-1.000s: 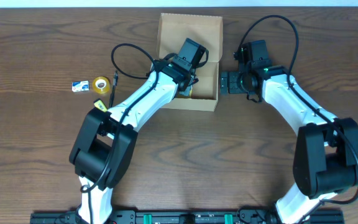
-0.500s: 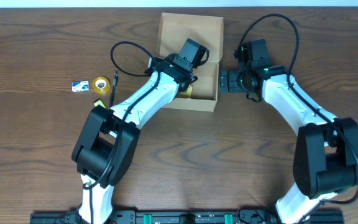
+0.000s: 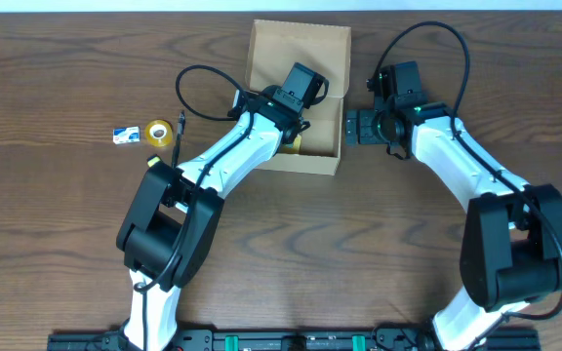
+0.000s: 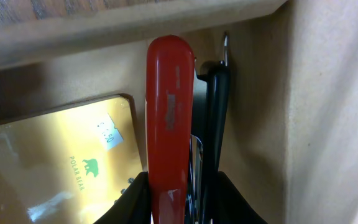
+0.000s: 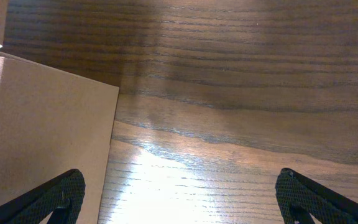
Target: Pack container
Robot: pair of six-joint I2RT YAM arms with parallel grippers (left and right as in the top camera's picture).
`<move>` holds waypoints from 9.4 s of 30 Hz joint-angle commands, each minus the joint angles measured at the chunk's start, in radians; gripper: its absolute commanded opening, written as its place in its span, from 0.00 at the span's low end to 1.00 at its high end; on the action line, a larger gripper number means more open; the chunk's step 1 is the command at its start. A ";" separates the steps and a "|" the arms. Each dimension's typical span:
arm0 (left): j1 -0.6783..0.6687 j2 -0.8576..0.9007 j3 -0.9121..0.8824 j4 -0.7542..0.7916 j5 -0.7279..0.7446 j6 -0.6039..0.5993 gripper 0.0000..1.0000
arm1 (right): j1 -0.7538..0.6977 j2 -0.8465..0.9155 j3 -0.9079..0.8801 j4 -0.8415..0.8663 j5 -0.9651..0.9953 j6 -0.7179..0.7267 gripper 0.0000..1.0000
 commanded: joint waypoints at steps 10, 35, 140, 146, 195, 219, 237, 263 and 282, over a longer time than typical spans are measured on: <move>-0.004 0.011 0.017 0.011 0.026 0.016 0.77 | -0.005 0.000 0.000 -0.001 -0.003 0.010 0.99; -0.005 -0.095 0.091 0.023 0.055 0.362 0.06 | -0.005 0.000 0.000 0.000 -0.003 0.010 0.99; 0.192 -0.038 0.108 -0.576 0.348 1.466 0.06 | -0.005 0.000 0.000 -0.001 -0.003 0.010 0.99; 0.192 -0.038 0.108 -0.566 0.398 1.418 0.06 | -0.005 0.000 0.000 -0.001 -0.003 0.010 0.99; 0.186 -0.501 0.270 -0.708 -0.001 1.531 0.63 | -0.005 0.000 0.000 -0.001 -0.003 0.010 0.99; 0.482 -0.270 0.264 -0.744 0.116 1.277 0.87 | -0.005 0.000 0.000 -0.001 -0.003 0.010 0.99; 0.494 -0.037 0.264 -0.743 0.077 0.847 0.83 | -0.005 0.000 0.000 -0.001 -0.003 0.010 0.99; 0.601 0.125 0.264 -0.620 0.075 0.547 0.76 | -0.005 0.000 0.000 -0.001 -0.003 0.010 0.99; 0.631 0.201 0.264 -0.521 0.242 0.573 0.74 | -0.005 0.000 0.000 -0.001 -0.003 0.010 0.99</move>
